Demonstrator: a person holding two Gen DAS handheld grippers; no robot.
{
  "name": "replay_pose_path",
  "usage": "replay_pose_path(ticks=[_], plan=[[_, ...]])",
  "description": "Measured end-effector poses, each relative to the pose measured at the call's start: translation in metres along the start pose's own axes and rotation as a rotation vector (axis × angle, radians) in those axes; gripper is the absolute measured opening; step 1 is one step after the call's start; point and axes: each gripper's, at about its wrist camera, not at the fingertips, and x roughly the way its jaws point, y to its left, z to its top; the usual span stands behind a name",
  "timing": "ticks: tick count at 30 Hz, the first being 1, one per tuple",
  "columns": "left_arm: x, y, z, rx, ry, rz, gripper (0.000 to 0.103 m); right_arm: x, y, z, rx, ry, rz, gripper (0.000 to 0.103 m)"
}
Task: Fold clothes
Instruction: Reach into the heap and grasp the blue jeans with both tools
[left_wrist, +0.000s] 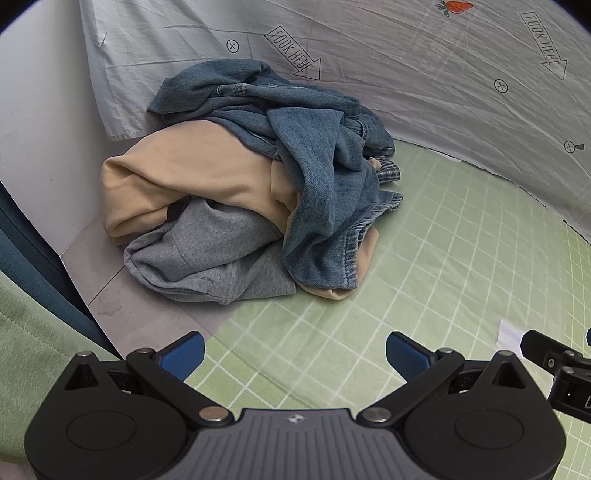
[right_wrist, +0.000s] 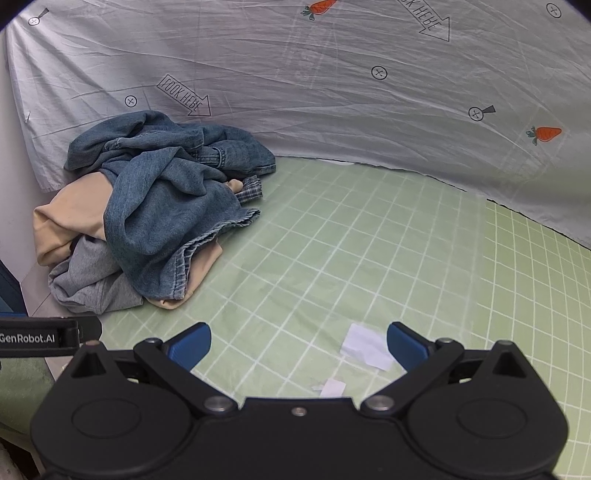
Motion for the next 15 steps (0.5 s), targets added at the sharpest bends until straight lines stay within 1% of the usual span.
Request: replay_pose_path(ticks=[3, 9, 13, 15], plan=[[0.009, -0.002, 0.017, -0.013, -0.001, -0.01, 0.103, 0.008, -0.003, 0.009, -0.015, 0.0, -0.012, 0.103], [0.03, 0.001, 0.074, -0.046, -0.031, -0.068, 0.103, 0.041, -0.015, 0.038, -0.046, 0.003, -0.059, 0.103], [0.055, 0.013, 0.118, -0.099, -0.048, -0.082, 0.103, 0.075, -0.023, 0.07, -0.043, 0.011, -0.077, 0.103], [0.069, 0.02, 0.141, -0.13, -0.057, -0.086, 0.103, 0.097, -0.025, 0.091, -0.032, 0.015, -0.068, 0.103]])
